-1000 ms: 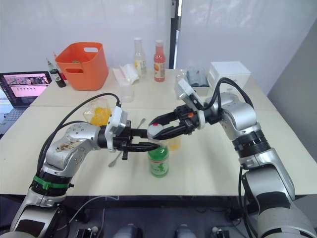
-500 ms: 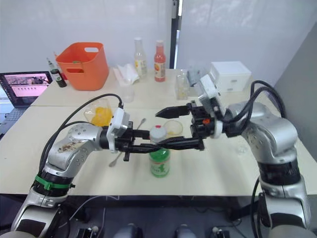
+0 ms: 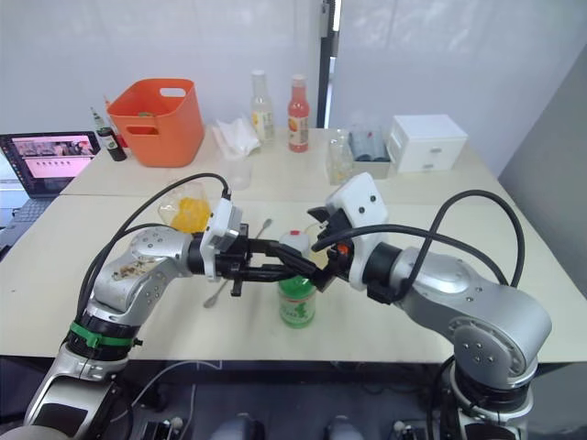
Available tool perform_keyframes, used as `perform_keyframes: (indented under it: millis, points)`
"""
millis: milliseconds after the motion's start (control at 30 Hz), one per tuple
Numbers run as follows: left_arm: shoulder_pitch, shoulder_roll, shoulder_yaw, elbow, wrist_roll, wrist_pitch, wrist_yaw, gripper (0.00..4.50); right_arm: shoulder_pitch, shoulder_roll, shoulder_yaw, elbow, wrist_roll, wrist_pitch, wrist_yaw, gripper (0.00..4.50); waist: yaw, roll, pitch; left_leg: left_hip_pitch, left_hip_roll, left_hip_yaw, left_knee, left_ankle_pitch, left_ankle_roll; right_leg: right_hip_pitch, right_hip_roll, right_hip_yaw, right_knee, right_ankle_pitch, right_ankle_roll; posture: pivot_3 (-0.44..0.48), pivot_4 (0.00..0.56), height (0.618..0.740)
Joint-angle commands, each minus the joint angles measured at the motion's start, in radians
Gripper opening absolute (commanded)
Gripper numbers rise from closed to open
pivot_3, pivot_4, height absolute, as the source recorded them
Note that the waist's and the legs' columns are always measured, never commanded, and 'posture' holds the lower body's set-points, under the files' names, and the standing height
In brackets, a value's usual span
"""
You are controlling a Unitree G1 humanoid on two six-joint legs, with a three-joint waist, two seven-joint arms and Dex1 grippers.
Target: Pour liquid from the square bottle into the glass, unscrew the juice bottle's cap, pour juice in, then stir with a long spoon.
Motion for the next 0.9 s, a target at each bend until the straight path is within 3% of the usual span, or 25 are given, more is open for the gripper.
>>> perform_keyframes:
  millis: [33, 300, 600, 733, 900]
  points:
    - [0.002, 0.007, -0.020, 0.011, 0.012, 0.004, -0.023, 1.34, 0.003, 0.004, -0.030, -0.035, 0.044, 0.015, -0.055, 4.48, -0.001, 0.000, 0.000, 0.000, 0.000, 0.000, 0.000, 0.000, 0.000, 0.000, 0.000, 0.000, 0.000, 0.000, 0.000, 0.000, 0.150, 0.715]
    - [0.001, 0.009, -0.018, 0.012, 0.012, 0.001, -0.027, 1.34, 0.017, -0.013, -0.030, -0.030, 0.121, 0.008, -0.121, 4.48, -0.003, 0.000, 0.000, 0.000, 0.000, 0.000, 0.000, 0.000, 0.000, 0.000, 0.000, 0.000, 0.000, 0.000, 0.000, 0.000, 0.150, 0.715]
    - [0.003, 0.012, -0.020, 0.007, 0.011, 0.008, -0.028, 1.34, 0.000, -0.026, -0.031, -0.007, 0.189, -0.016, -0.191, 1.74, -0.005, 0.000, 0.000, 0.000, 0.000, 0.000, 0.000, 0.000, 0.000, 0.000, 0.000, 0.000, 0.000, 0.000, 0.000, 0.000, 0.150, 0.715]
    - [0.001, 0.012, -0.023, 0.007, 0.013, 0.010, -0.027, 1.34, -0.011, -0.029, -0.023, 0.008, 0.208, -0.041, -0.189, 1.74, -0.006, 0.000, 0.000, 0.000, 0.000, 0.000, 0.000, 0.000, 0.000, 0.000, 0.000, 0.000, 0.000, 0.000, 0.000, 0.000, 0.150, 0.715]
    - [-0.001, 0.007, -0.028, 0.005, 0.016, 0.014, -0.020, 1.34, -0.055, -0.112, 0.056, 0.087, 0.183, -0.124, 0.076, 1.74, -0.011, 0.000, 0.000, 0.000, 0.000, 0.000, 0.000, 0.000, 0.000, 0.000, 0.000, 0.000, -0.001, 0.000, 0.000, 0.000, 0.150, 0.715]
